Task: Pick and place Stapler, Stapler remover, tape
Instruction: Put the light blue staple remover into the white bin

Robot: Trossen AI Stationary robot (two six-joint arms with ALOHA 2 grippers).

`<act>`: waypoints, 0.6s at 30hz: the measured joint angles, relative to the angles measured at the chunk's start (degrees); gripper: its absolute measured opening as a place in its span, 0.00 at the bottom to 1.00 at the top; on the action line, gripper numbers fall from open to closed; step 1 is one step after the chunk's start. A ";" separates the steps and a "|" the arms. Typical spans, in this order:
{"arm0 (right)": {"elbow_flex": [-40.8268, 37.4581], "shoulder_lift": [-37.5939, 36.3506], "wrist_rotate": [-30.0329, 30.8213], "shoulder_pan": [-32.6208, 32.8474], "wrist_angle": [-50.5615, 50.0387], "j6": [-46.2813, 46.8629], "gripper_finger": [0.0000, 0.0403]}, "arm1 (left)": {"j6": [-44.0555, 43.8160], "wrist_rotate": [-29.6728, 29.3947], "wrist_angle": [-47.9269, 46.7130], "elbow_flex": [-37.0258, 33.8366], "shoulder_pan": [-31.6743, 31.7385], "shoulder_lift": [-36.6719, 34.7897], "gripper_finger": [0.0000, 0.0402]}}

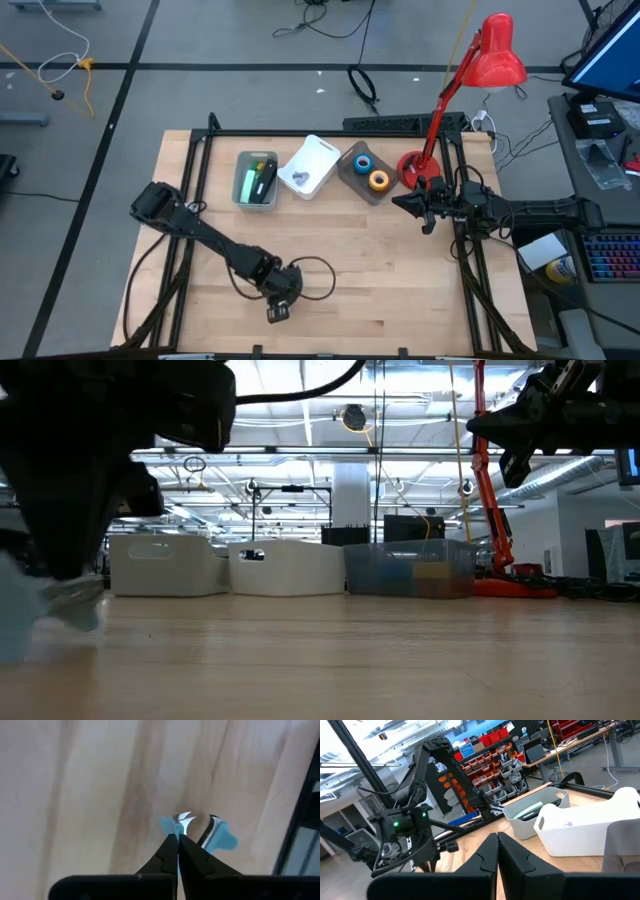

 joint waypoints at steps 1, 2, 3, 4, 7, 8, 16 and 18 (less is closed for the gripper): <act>0.00 -0.02 0.00 0.00 0.00 0.01 0.00 | 0.07 0.36 -0.21 0.00 0.74 -0.48 0.01; 0.00 0.00 0.00 0.00 0.02 0.01 0.00 | 0.19 0.18 -0.54 0.00 1.30 -1.24 0.01; 0.00 0.00 0.00 0.00 0.02 0.01 0.00 | 0.56 -0.24 -1.31 0.00 1.92 -2.13 0.01; 0.00 -0.02 0.02 0.00 0.02 0.01 0.00 | 1.04 -0.43 -2.02 0.00 2.74 -3.08 0.00; 0.00 0.00 0.00 0.00 0.04 -0.01 0.00 | 1.86 -2.10 -4.84 0.00 5.12 -6.82 0.00; 0.00 -0.02 0.02 0.00 0.02 0.00 0.00 | 1.93 -3.01 -5.46 0.00 6.11 -8.26 0.00; 0.00 -0.02 0.02 0.00 0.56 0.17 0.00 | 1.77 -15.51 -5.86 0.00 15.37 -20.70 0.00; 0.00 -0.03 0.02 0.00 0.54 0.17 0.00 | 2.02 -18.88 -4.70 0.00 17.93 -22.89 0.00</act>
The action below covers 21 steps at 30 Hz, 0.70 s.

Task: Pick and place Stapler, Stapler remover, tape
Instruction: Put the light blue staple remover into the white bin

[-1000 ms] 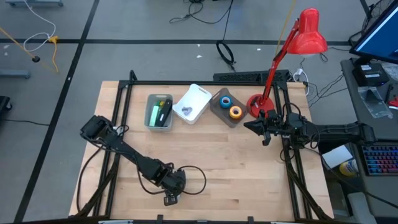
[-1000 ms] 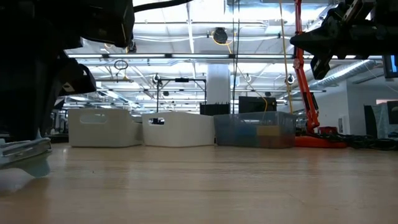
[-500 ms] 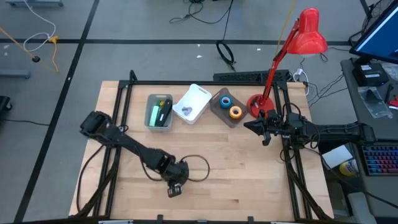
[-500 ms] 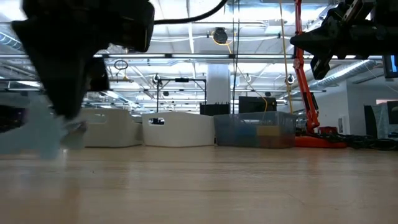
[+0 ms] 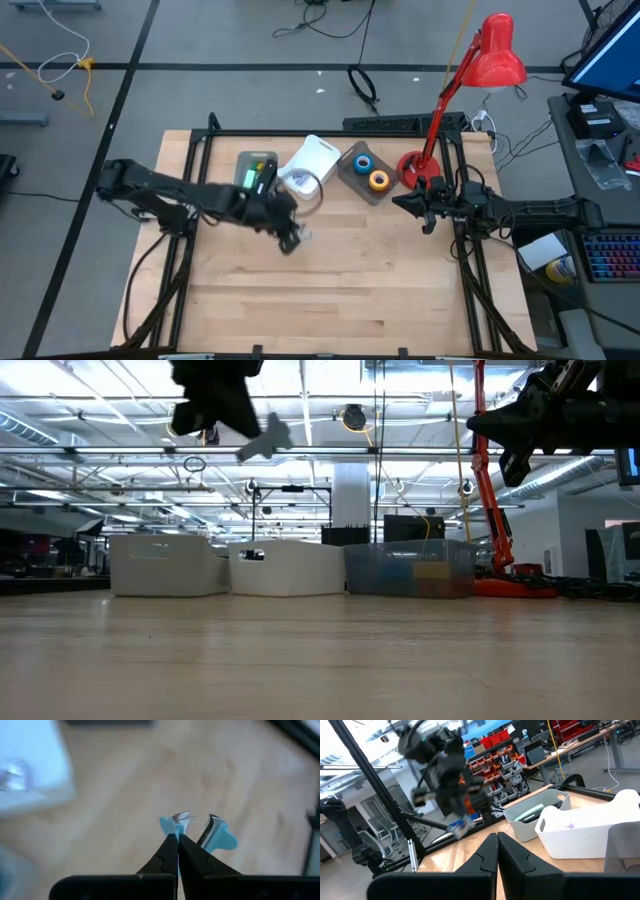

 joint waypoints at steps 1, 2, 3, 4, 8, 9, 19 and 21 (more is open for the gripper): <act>0.00 -0.01 0.00 0.00 0.00 -0.03 0.00 | 0.08 -1.51 0.09 0.00 1.17 -0.92 0.00; 0.00 -0.01 0.00 0.00 -0.01 -0.07 0.00 | 0.10 -2.89 -0.06 0.06 2.49 -1.39 0.00; 0.00 0.01 0.00 0.00 0.00 -0.10 0.00 | 0.30 -4.13 -0.33 0.67 3.89 -1.46 0.00; 0.00 0.01 0.00 0.00 -0.01 -0.11 0.00 | 0.60 -5.25 -0.22 1.39 5.16 -1.35 0.00; 0.00 0.01 0.00 0.00 -0.01 -0.24 0.00 | 5.15 -8.24 0.63 5.09 10.40 0.04 0.00; 0.00 0.01 0.00 0.00 -0.01 -0.33 0.00 | 6.71 -8.46 1.35 6.08 11.86 0.66 0.00; 0.00 0.03 0.17 0.00 -0.02 -1.13 0.00 | 26.25 -5.97 -0.92 14.84 27.02 10.18 0.00; 0.00 0.03 0.20 -0.01 -0.02 -1.66 0.00 | 30.35 -3.44 -1.51 15.90 29.54 12.76 0.00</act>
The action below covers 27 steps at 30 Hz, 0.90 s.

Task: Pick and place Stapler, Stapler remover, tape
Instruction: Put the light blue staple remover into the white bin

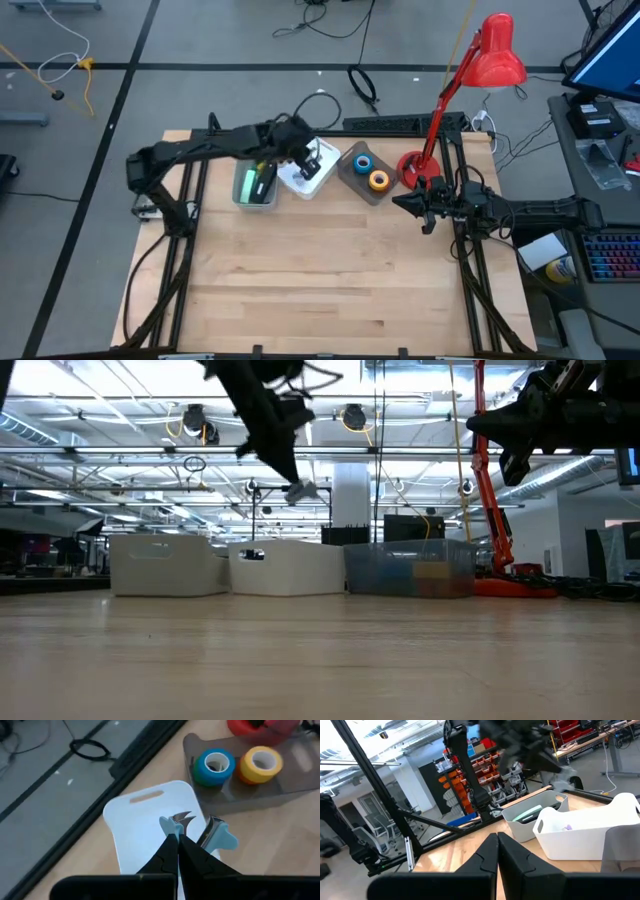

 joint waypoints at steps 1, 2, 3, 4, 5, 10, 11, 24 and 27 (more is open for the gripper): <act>0.00 -0.02 0.02 -0.01 -0.01 -0.13 0.00 | 1.73 1.54 0.43 0.39 1.22 1.25 0.00; 0.00 -0.02 0.02 0.00 0.00 -0.17 0.00 | 3.37 2.86 0.37 0.60 2.30 2.35 0.00; 0.00 -0.01 0.02 0.01 0.02 -0.18 0.00 | 4.96 4.15 0.20 0.72 3.20 3.63 0.00; 0.00 -0.01 0.02 0.01 0.00 -0.22 0.00 | 6.53 5.03 0.34 0.82 4.06 4.95 0.00; 0.00 -0.01 0.02 -0.02 0.00 -0.21 0.00 | 8.08 5.57 0.41 0.82 4.81 6.25 0.00; 0.00 -0.02 0.02 0.00 0.00 -0.09 0.00 | 15.12 8.08 0.54 0.80 7.75 11.12 0.00; 0.00 -0.02 0.02 0.01 0.00 -0.09 0.00 | 16.18 8.34 0.73 0.80 8.21 11.99 0.00; 0.00 0.00 0.28 0.00 -0.02 -0.05 0.00 | 22.01 12.23 4.66 0.84 10.36 17.36 0.00; 0.00 -0.01 0.30 0.00 0.00 -0.04 0.00 | 22.65 12.37 4.64 0.82 10.47 17.97 0.00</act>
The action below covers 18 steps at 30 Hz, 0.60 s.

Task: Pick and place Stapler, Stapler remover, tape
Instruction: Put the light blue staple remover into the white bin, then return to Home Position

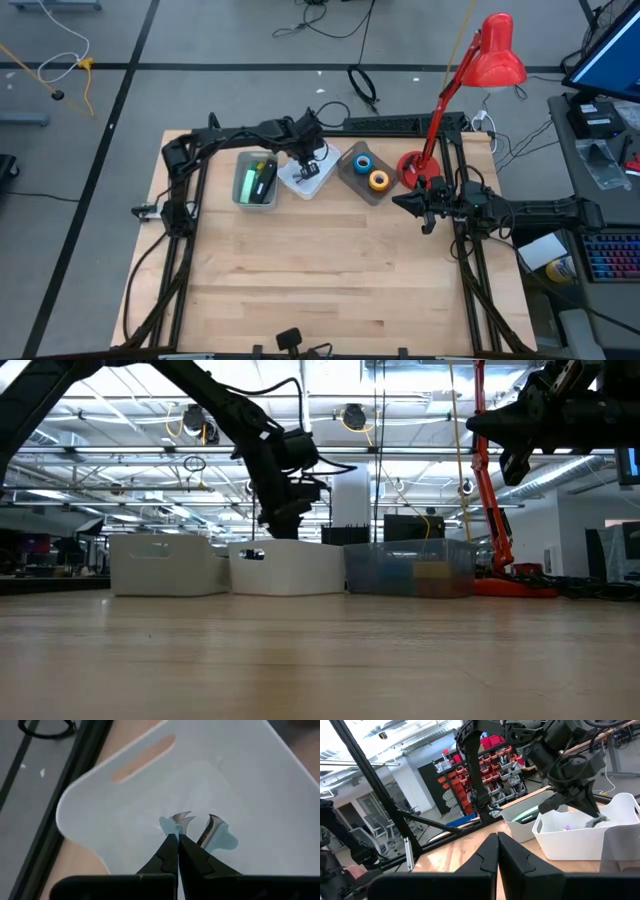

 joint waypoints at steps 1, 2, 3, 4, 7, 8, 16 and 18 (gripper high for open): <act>0.00 0.01 0.01 -0.01 -0.02 0.00 0.00 | 0.22 0.25 0.31 0.00 0.04 0.10 0.00; 0.00 0.01 0.01 -0.01 -0.02 0.02 0.00 | 0.25 0.55 0.15 0.00 0.19 0.17 0.00; 0.00 0.00 0.01 0.00 0.00 0.01 0.00 | 0.25 1.24 -0.18 0.00 0.29 0.17 0.00; 0.00 0.01 0.01 -0.01 0.00 0.00 0.00 | 0.23 1.45 0.13 0.00 0.33 0.38 0.00; 0.00 -0.01 -0.01 -0.01 -0.01 0.02 0.00 | 0.45 1.46 -0.01 -0.03 0.33 1.07 0.00; 0.00 -0.01 0.01 0.00 -0.01 0.02 0.00 | 0.51 1.32 -0.19 -0.11 0.33 1.08 0.01; 0.00 0.01 -0.11 -0.01 0.00 0.04 0.00 | 0.45 1.17 4.03 0.00 0.33 0.93 0.12; 0.00 0.01 -0.17 -0.01 0.00 0.04 0.00 | 0.25 1.18 3.85 0.00 0.33 0.93 0.17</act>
